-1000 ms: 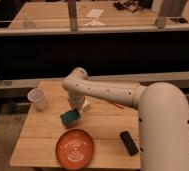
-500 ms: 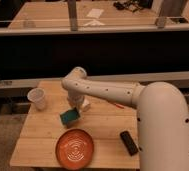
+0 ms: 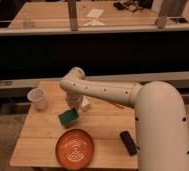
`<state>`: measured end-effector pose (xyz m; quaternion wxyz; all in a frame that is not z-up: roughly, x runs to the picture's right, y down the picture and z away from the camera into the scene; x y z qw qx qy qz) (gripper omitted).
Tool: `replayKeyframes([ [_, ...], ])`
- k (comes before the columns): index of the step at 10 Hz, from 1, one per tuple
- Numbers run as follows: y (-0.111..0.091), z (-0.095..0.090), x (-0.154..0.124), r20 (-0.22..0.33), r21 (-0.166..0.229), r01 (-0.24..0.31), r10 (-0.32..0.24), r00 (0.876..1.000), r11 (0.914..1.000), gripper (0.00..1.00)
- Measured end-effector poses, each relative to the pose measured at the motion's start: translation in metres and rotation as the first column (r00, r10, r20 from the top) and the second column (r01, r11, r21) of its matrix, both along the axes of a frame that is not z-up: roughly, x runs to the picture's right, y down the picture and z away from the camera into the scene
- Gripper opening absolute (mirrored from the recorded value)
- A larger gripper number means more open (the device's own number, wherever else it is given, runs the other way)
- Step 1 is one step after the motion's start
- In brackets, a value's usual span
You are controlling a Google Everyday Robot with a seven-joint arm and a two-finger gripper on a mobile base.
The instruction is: Wipe the white sponge on the table
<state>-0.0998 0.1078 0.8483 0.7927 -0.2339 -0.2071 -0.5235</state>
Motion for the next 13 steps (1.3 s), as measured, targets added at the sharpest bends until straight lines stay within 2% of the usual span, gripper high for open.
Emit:
replayKeyframes([
  [5,0.0045,-0.0031,-0.007,0.003,0.003,0.01,-0.01,1.0,0.9999,0.04],
  [13,0.0073,-0.0051,0.0027,0.003,0.004,0.008,-0.008,1.0,1.0,0.04],
])
